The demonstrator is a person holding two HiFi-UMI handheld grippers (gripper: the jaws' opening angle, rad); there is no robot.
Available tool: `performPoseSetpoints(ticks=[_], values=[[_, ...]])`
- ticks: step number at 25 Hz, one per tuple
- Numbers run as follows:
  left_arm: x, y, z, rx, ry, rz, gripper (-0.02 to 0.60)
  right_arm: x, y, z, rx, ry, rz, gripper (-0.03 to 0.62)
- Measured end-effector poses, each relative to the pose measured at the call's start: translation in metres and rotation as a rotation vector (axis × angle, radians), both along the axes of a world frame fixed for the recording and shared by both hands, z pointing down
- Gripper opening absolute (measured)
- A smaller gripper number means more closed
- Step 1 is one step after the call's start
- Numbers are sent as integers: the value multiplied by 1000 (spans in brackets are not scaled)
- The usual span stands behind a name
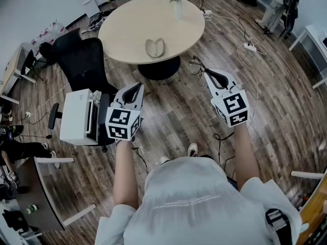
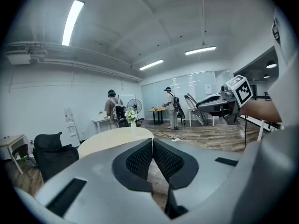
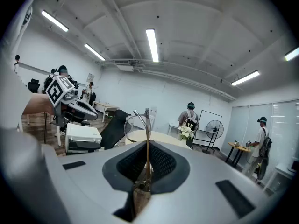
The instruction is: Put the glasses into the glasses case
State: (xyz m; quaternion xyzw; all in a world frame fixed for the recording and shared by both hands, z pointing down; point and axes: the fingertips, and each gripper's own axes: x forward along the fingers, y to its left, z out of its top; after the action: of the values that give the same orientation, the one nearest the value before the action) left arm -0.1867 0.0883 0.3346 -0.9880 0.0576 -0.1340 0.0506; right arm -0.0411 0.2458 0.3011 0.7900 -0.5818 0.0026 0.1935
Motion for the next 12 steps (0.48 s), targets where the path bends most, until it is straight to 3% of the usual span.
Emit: performPoseSetpoints(ticks=[12], values=[[29,8,-1,9,-21,-9,14,31,-2,0,26,-18,-26,14]])
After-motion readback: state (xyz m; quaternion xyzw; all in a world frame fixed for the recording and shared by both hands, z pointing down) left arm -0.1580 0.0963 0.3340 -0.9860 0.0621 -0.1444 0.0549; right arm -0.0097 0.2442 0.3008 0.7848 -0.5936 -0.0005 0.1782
